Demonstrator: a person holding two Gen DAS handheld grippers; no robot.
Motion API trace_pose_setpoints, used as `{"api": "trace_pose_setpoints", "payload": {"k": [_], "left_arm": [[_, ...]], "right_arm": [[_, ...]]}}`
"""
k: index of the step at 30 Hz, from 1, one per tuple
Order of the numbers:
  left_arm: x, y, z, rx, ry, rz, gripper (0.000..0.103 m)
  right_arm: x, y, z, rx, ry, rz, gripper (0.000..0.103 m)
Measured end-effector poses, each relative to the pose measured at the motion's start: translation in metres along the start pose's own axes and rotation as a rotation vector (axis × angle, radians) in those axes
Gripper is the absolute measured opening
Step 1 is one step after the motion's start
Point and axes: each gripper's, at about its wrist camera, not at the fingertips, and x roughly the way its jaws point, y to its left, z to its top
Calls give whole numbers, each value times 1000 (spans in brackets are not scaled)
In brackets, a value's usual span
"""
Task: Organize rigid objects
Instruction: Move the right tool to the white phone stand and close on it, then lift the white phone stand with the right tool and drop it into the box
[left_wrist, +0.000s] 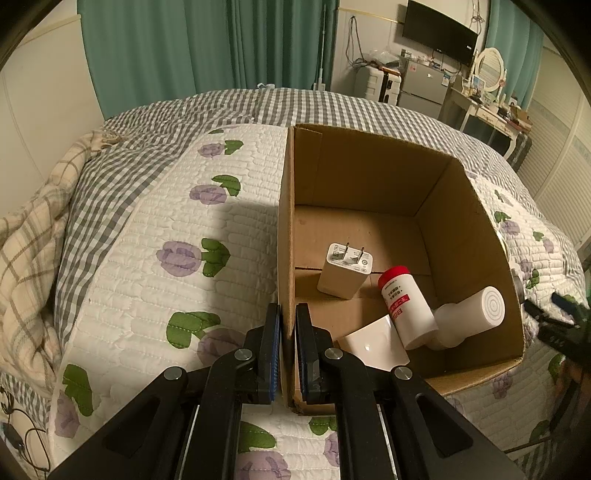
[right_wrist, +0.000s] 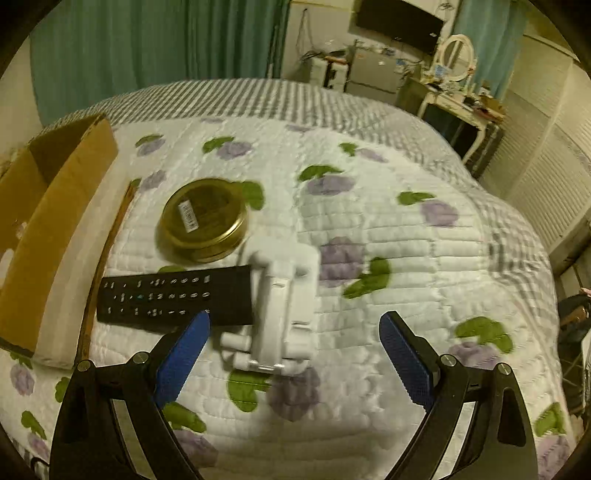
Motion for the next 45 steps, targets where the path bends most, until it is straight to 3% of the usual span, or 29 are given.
{"api": "trace_pose_setpoints", "payload": {"k": [7, 13, 22, 34, 45], "left_arm": [[0, 0, 0, 0, 1, 1, 8], [0, 1, 0, 2, 0, 2, 8], [-1, 1, 0, 3, 0, 5, 8], [-3, 0, -1, 1, 0, -4, 8], [-3, -1, -1, 0, 0, -7, 8]], "right_arm": [[33, 8, -7, -7, 86, 9, 90], [49, 12, -9, -12, 139, 24, 74], [57, 10, -5, 19, 130, 52, 67], [-4, -23, -14, 129, 13, 30, 65], [-56, -32, 0, 95, -90, 2, 65]]}}
